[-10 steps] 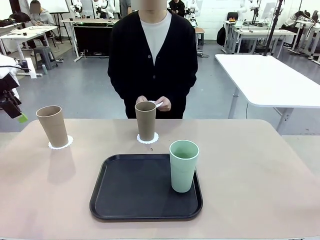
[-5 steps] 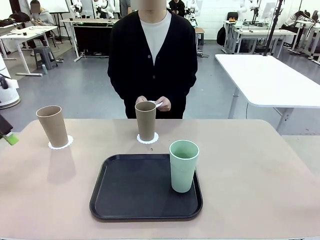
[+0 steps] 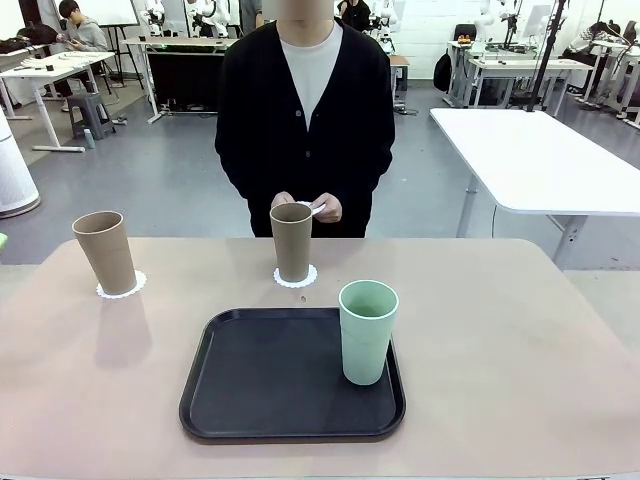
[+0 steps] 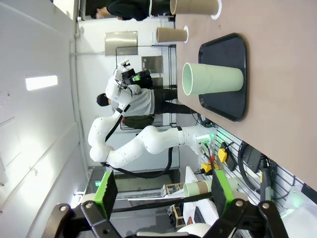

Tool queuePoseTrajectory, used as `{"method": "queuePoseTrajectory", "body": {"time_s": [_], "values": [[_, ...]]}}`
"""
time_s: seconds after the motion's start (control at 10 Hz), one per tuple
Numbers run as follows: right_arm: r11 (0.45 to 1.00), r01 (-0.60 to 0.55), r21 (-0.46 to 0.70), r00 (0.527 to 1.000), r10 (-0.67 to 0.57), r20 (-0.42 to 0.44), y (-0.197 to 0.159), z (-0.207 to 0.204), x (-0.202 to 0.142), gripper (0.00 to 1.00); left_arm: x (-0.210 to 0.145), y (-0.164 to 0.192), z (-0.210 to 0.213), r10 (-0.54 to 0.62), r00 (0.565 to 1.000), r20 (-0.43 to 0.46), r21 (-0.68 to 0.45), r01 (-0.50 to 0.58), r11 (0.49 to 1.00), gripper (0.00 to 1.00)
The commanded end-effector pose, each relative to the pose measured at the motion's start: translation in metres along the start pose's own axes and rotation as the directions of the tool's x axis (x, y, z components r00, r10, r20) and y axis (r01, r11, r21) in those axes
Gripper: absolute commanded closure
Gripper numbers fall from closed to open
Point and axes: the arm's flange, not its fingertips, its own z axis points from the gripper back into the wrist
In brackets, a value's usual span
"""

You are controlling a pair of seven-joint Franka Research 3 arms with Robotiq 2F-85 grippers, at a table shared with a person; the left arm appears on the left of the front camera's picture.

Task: Place coasters on the table and set cups on them.
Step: Take one Reusable plastic cup from the Flat Tray and place it on a coaster set by the human.

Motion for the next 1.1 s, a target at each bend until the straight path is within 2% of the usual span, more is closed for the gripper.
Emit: {"method": "queuePoseTrajectory", "body": {"time_s": [0.0, 0.1, 0.5, 1.0], "values": [[1.000, -0.006, 0.008, 1.000, 0.006, 0.000, 0.000, 0.001, 0.000, 0.00, 0.010, 0.046, 0.029, 0.028, 0.999, 0.026, -0.141, -0.024, 0.990, 0.00], [1.000, -0.006, 0.008, 1.000, 0.006, 0.000, 0.000, 0.001, 0.000, 0.00, 0.018, 0.061, 0.047, 0.051, 0.998, 0.045, -0.189, -0.041, 0.981, 0.00], [1.000, -0.006, 0.008, 1.000, 0.006, 0.000, 0.000, 0.001, 0.000, 0.00, 0.018, 0.115, 0.112, 0.081, 0.996, 0.026, -0.389, -0.064, 0.919, 0.00], [1.000, -0.006, 0.008, 1.000, 0.006, 0.000, 0.000, 0.001, 0.000, 0.00, 0.006, 0.147, 0.125, 0.091, 0.995, 0.034, -0.456, -0.065, 0.888, 0.00]]}}
